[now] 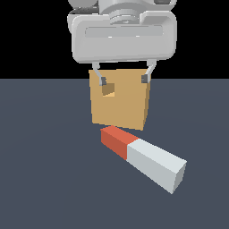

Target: Insert the peg into the horizontal hole in a box.

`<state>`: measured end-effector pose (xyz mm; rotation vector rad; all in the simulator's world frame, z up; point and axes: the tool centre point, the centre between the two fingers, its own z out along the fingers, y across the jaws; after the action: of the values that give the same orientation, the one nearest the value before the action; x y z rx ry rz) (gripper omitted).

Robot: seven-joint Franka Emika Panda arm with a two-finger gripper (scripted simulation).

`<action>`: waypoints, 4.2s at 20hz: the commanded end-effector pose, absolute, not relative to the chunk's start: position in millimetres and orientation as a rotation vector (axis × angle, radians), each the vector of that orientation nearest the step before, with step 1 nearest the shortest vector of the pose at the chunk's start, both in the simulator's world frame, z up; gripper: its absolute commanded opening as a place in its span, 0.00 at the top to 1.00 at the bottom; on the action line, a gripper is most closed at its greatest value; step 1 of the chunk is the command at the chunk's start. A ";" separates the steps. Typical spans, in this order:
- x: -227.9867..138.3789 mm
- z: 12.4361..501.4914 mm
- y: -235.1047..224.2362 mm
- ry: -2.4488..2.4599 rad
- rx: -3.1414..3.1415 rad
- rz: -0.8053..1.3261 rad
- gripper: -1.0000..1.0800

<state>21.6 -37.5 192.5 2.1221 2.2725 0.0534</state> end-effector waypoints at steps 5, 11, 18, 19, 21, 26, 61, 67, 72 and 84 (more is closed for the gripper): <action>30.0 168.2 -51.1 2.409 1.977 0.044 0.04; 41.8 140.7 -64.9 2.553 1.800 0.033 0.04; 58.5 107.9 -78.8 2.708 1.575 0.019 0.04; 60.7 103.9 -80.3 2.726 1.546 0.017 0.04; 65.0 96.5 -82.9 2.758 1.493 0.013 0.04; 73.5 82.4 -87.2 2.816 1.388 0.006 0.04; 80.0 23.3 -88.8 2.853 1.316 0.000 1.00; 78.7 23.6 -88.7 2.850 1.324 0.000 1.00; 72.5 27.5 -89.3 2.827 1.372 0.000 1.00; 32.4 53.5 -87.8 2.659 1.674 0.001 1.00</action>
<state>37.4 -88.6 46.3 1.6272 2.6940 -0.0033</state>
